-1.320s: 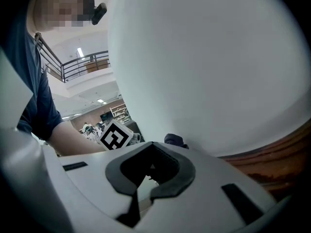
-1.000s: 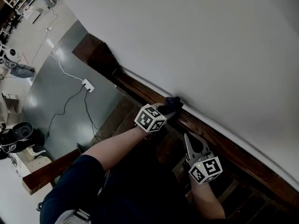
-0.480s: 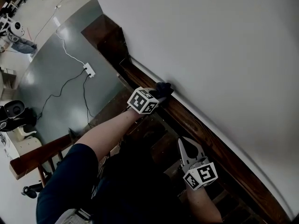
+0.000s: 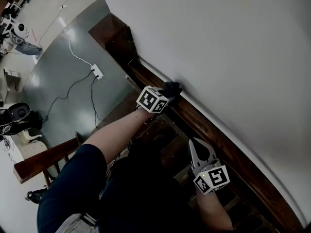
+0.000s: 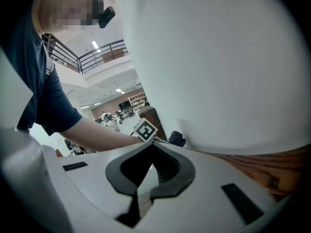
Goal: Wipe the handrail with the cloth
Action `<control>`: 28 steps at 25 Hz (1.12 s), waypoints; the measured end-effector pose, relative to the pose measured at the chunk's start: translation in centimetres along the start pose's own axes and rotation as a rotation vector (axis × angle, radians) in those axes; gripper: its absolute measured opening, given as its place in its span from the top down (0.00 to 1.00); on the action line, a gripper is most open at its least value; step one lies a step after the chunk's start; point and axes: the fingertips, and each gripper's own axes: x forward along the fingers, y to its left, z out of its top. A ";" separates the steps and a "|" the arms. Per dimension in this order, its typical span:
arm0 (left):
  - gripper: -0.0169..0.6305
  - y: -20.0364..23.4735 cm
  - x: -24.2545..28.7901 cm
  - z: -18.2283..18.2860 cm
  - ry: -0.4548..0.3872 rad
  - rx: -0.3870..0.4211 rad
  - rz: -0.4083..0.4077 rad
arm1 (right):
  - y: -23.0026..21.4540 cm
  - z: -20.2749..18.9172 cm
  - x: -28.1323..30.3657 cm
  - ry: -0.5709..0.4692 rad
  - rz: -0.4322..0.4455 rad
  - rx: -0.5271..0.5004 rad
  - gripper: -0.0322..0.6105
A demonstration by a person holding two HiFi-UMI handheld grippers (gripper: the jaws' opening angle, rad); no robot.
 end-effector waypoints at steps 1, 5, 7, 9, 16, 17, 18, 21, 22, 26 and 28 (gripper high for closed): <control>0.85 -1.1 0.1 0.1 0.002 -0.001 -0.014 | 0.1 0.1 -0.5 -0.002 -0.007 -0.003 0.94; 0.86 -6.0 0.3 -0.1 0.015 0.016 -0.068 | 0.3 0.3 -2.5 -0.011 -0.050 0.000 0.94; 0.85 -8.9 0.5 0.0 0.019 0.028 -0.102 | 0.3 0.8 -3.8 -0.025 -0.086 0.002 0.94; 0.86 -12.0 0.6 0.1 0.027 0.047 -0.142 | 0.5 1.2 -5.2 -0.044 -0.119 0.002 0.94; 0.85 -21.4 -0.4 0.0 0.069 0.182 -0.232 | 3.1 3.1 -9.3 -0.106 -0.199 -0.028 0.94; 0.85 -22.5 -1.2 0.1 0.063 0.201 -0.246 | 3.6 3.6 -9.7 -0.119 -0.209 -0.036 0.94; 0.85 -23.4 -2.2 0.3 0.050 0.216 -0.261 | 4.1 4.1 -10.1 -0.132 -0.215 -0.044 0.94; 0.86 -24.8 -7.1 1.2 -0.017 0.219 -0.301 | 5.9 5.4 -10.2 -0.163 -0.220 -0.069 0.94; 0.85 -25.0 -9.1 1.6 -0.048 0.205 -0.312 | 6.5 5.7 -10.1 -0.169 -0.216 -0.077 0.94; 0.85 -25.7 -18.3 2.6 -0.176 0.183 -0.323 | 9.6 6.6 -10.1 -0.191 -0.182 -0.090 0.94; 0.85 -26.3 -22.7 2.6 -0.222 0.211 -0.312 | 11.6 7.0 -9.8 -0.201 -0.155 -0.093 0.94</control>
